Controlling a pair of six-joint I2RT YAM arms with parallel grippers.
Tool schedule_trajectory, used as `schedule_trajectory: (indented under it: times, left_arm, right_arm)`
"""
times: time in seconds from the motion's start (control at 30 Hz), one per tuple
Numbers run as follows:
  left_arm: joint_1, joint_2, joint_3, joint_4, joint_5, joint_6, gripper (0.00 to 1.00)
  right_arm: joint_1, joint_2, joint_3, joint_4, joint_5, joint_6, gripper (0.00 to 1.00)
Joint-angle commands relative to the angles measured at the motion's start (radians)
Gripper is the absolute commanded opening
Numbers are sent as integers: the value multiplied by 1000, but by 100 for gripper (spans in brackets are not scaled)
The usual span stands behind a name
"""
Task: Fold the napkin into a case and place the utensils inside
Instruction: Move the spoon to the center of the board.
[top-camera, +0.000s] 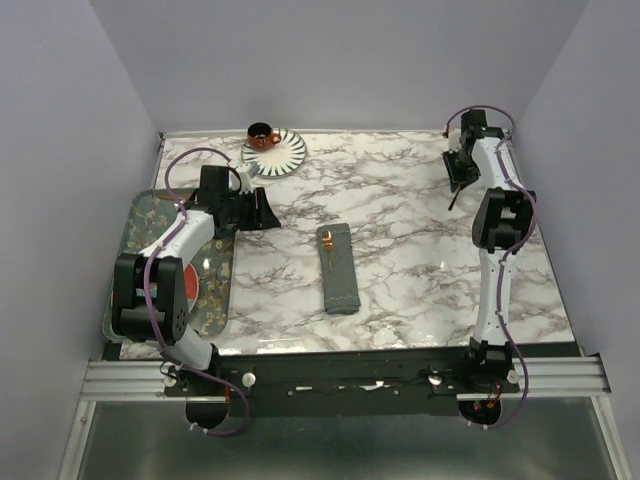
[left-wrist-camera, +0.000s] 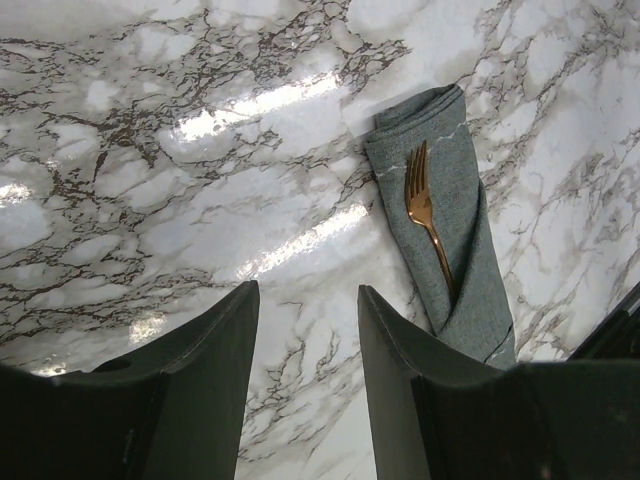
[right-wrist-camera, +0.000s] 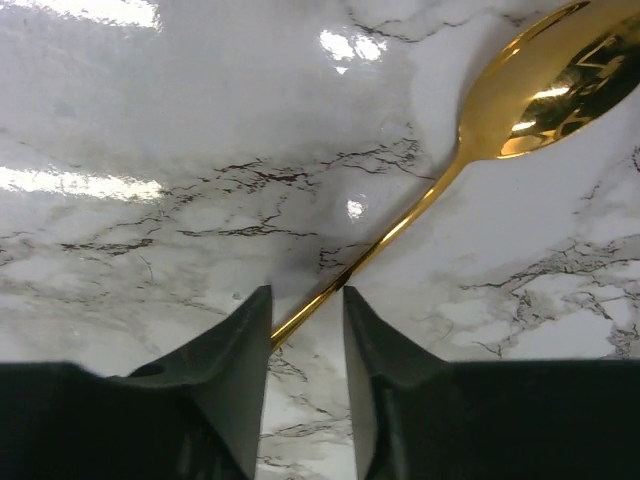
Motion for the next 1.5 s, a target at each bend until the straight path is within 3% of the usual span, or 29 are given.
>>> schedule_trajectory:
  times: [0.0,0.13,0.2,0.3,0.4,0.5,0.63,0.83,0.87,0.97,1.07,1.3,1.37,1.47]
  left_arm:
    - [12,-33,-17,9,5,-13,54]
    - [19,-48,-25,10,5,-8,54]
    - [22,-56,-28,9,3,-6,54]
    - [25,-59,-31,6,6,-5,54]
    - [26,-61,-29,3,9,-5,54]
    - [28,-64,-23,-4,13,-8,53]
    - [29,-70,-16,-16,17,-3,54]
    - [34,-70,-12,-23,22,-2,54]
    - [34,-70,-12,-20,22,-3,54]
    - [34,-68,-9,-13,28,-13,54]
    - [35,-71,-3,-20,31,-13,54]
    - [35,-82,-11,-30,34,-2,53]
    - [35,-88,-14,-28,37,1,53]
    - [35,-94,-17,-33,34,3,53]
  right_arm:
    - [12,42,37,-29,41,-56,35]
    - [19,62,71,-54,55,-57,38]
    - [19,53,59,-57,44,-59,47]
    - [19,47,55,-66,47,-47,53]
    - [19,63,89,-99,26,-31,48]
    - [21,74,115,-136,-16,-1,36]
    - [21,77,126,-143,-16,9,41]
    - [27,57,111,-224,-129,12,37]
    - [30,48,102,-236,-138,22,30]
    - [29,45,27,-300,-172,51,21]
    - [19,54,-24,-345,-178,108,20]
    - [22,-30,-202,-351,-289,26,11]
    - [62,-102,-285,-342,-309,-22,11]
    - [143,-258,-544,-241,-336,-42,11]
